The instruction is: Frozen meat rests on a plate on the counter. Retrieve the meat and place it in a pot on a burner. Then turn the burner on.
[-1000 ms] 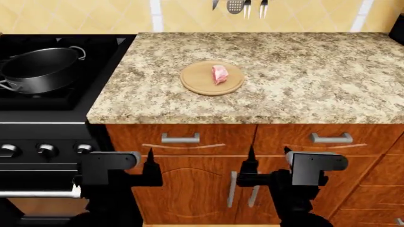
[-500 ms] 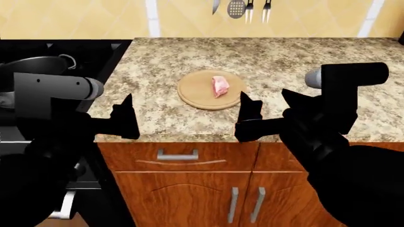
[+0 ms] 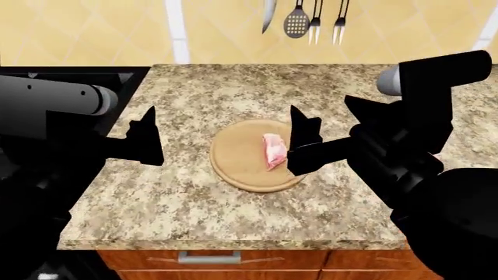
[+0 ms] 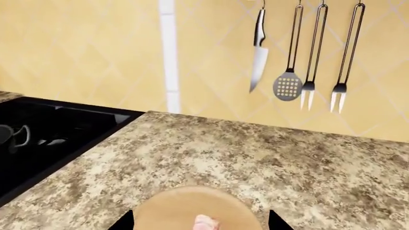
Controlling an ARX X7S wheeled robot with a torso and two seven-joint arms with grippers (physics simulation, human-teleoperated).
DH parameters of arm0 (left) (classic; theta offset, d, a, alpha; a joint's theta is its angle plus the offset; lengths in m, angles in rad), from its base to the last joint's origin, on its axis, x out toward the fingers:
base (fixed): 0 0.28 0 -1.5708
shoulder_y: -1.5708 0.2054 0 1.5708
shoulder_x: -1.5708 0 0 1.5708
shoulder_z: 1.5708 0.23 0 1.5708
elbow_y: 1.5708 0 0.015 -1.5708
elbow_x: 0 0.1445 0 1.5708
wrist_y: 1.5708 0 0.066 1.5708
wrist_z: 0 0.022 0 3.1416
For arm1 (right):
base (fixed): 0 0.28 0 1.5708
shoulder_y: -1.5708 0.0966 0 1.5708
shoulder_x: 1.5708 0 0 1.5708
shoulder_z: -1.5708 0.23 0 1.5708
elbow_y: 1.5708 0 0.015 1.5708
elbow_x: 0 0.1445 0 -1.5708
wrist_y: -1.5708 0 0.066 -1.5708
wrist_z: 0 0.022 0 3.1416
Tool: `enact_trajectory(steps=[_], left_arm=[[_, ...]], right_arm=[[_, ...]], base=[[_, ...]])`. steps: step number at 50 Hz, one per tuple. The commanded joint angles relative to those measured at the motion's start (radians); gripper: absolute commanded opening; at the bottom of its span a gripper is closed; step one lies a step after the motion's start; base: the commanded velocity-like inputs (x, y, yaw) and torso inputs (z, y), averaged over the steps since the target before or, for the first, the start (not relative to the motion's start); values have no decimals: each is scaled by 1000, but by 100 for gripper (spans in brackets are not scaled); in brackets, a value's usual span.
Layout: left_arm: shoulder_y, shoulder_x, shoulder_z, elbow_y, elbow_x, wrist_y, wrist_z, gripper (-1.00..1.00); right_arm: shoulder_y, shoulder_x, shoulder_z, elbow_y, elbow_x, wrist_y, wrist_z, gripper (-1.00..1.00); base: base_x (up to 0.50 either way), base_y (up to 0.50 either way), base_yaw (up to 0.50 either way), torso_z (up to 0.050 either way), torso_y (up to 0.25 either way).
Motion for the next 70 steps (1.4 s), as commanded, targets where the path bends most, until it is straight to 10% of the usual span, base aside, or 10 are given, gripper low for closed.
enact_trajectory(steps=[1, 70], left_arm=[[7, -20, 12, -5, -2, 28, 4, 100], [235, -59, 58, -83, 216, 370, 335, 100]], right_arm=[[14, 16, -25, 0, 12, -8, 1, 100], [80, -37, -393, 510, 22, -71, 105, 100]], base=[[500, 0, 0, 0, 0], [93, 0, 0, 0, 0]])
